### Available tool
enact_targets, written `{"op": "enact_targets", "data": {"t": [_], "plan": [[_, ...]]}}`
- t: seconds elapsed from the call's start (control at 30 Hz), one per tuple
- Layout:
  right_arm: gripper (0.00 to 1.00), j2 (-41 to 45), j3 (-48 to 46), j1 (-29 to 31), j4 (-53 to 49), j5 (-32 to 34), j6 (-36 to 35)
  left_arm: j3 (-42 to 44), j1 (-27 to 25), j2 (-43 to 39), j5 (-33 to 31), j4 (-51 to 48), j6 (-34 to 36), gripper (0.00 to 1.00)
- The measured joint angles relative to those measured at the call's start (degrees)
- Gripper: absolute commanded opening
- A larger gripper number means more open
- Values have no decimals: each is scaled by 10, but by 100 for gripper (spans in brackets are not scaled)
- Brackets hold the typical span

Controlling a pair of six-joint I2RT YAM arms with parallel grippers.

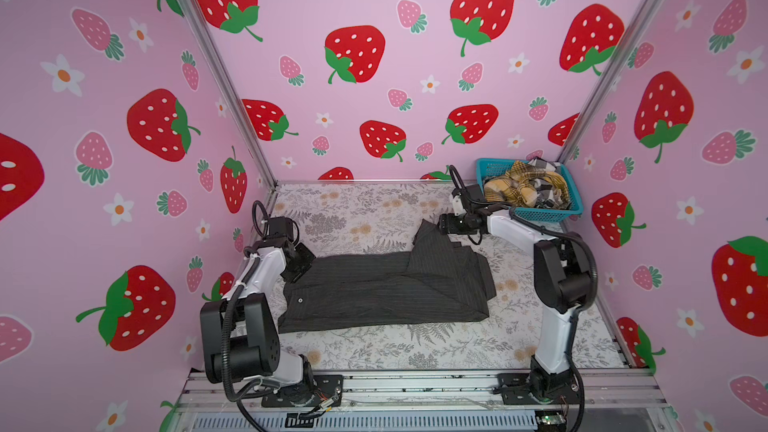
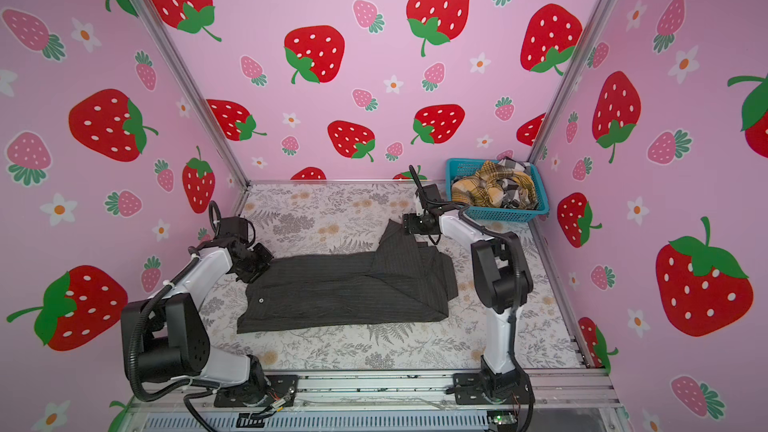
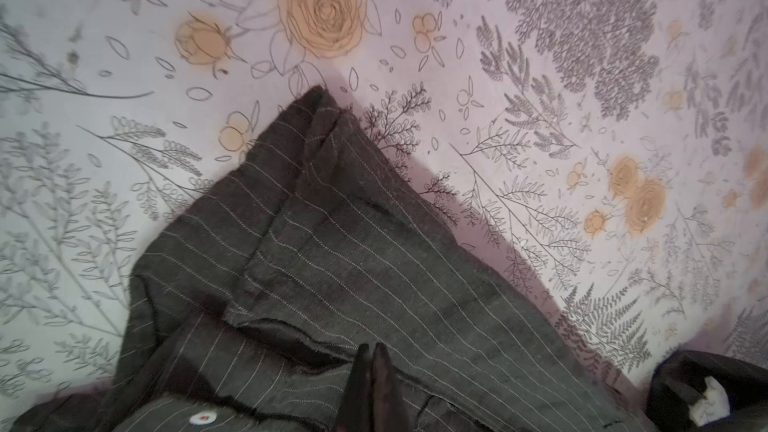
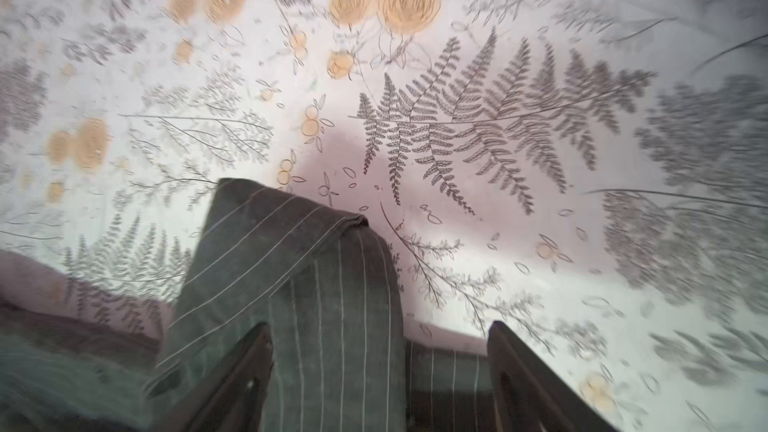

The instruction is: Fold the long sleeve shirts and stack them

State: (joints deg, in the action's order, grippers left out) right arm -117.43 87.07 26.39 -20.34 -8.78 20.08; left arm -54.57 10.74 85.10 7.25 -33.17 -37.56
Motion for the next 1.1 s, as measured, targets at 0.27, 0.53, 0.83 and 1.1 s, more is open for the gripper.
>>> {"op": "enact_targets", "data": {"t": [0.27,0.53,0.83,1.1], "plan": [[31,-81,55,-1,4,-94,7,5,0,59,3,17,0,0],[12,-18,-5,8,48,-101,8,28,1,83,-11,32,-2,0],[59,223,-259,196,116,51,-35,35,3,80,-12,42,-15,0],[81,337,-372,260,36,131,12,51,3,21,-2,50,-26,0]]}}
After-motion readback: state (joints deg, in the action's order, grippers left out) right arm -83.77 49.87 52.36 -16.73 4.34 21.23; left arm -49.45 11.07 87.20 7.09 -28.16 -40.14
